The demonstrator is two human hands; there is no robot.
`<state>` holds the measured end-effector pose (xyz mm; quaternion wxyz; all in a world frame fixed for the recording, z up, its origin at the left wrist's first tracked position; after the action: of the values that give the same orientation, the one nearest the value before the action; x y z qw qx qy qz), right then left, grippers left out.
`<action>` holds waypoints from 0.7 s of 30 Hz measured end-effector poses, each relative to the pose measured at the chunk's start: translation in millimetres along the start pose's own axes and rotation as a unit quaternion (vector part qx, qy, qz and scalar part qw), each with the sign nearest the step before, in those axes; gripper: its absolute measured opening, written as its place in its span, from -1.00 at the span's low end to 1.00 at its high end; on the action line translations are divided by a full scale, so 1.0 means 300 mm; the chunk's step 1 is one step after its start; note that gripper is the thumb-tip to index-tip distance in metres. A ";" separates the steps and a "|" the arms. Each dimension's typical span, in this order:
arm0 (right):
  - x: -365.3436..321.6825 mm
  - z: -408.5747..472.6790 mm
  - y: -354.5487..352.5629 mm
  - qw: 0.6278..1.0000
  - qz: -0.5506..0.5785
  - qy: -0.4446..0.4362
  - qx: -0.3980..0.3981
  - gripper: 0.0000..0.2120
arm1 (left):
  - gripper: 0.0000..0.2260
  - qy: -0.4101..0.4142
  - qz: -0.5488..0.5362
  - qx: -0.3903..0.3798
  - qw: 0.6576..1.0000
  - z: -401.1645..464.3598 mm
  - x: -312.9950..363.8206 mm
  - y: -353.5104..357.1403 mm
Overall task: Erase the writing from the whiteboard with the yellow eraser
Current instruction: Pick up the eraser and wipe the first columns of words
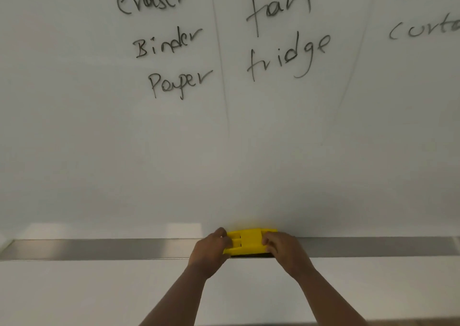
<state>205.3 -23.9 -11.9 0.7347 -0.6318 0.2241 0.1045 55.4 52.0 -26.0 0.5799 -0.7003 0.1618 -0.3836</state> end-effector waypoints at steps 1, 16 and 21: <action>-0.007 -0.002 -0.014 1.000 -0.005 -0.011 0.010 -0.93 | -0.78 0.003 0.004 0.010 1.000 -0.003 0.003 -0.014; -0.218 -0.050 -0.310 0.944 -0.217 -0.182 0.169 -0.31 | -0.81 0.148 0.026 0.215 0.965 -0.062 0.183 -0.333; -0.291 -0.046 -0.367 0.925 -0.206 -0.218 0.232 -0.36 | -0.80 0.218 0.043 0.278 0.935 -0.122 0.254 -0.462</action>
<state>174.1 -46.0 124.1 0.8966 -0.4379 -0.0589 0.0313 48.4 13.6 131.7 0.7179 -0.4029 0.2005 -0.5312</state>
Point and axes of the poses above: each hand's wrist, its own z-axis towards the middle knuckle, its own y-axis out of the palm, x = y × z, the point moved 8 cm from there along z, towards the middle knuckle, and after that the axes turned 6 degrees about -z, right-handed, at the moved point
